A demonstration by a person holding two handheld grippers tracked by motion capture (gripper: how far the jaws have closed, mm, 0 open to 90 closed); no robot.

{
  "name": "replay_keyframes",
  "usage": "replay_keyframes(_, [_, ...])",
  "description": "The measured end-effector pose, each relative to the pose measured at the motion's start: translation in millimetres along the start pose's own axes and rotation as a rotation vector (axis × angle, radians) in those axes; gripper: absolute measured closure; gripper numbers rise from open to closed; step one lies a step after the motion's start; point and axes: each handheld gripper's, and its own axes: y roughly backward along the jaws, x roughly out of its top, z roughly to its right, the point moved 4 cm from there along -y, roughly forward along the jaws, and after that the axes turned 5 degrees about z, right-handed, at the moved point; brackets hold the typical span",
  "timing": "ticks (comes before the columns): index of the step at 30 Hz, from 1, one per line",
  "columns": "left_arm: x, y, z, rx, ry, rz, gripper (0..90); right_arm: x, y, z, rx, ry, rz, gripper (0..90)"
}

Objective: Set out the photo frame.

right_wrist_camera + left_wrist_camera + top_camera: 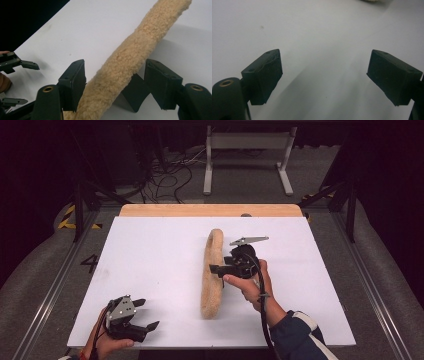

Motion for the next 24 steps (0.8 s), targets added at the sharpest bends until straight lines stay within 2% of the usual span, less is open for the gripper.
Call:
replay_keyframes(2, [-0.6,-0.6,0.2,-0.002,-0.002,-0.007,13.1,-1.2,-6.2,1.0,0.001,-0.019,-0.018,32.1])
replay_keyframes(5, [-0.9,-0.6,0.1,-0.003,-0.002,-0.010,13.0,-6.6,-20.8,1.6,0.006,-0.043,-0.083,30.5])
replay_keyframes(8, [-1.9,-1.4,-0.4,-0.008,0.004,-0.020,12.9,-9.7,-32.0,3.7,0.017,-0.068,-0.117,29.2])
replay_keyframes(12, [-2.0,-2.0,-0.6,-0.014,0.001,-0.025,12.7,-7.8,-36.9,3.2,0.033,-0.078,-0.160,35.0])
replay_keyframes(17, [-2.0,-2.0,-0.6,-0.017,0.002,-0.024,12.5,-3.3,-32.7,2.6,0.015,-0.044,-0.212,42.4])
replay_keyframes(20, [-1.8,-2.2,-0.5,-0.017,0.001,-0.023,12.5,-2.2,-30.3,2.5,0.010,-0.030,-0.218,47.5])
replay_keyframes(24, [-1.7,-2.9,0.1,-0.018,0.008,-0.031,12.4,1.3,-25.3,3.1,-0.016,0.026,-0.223,57.0])
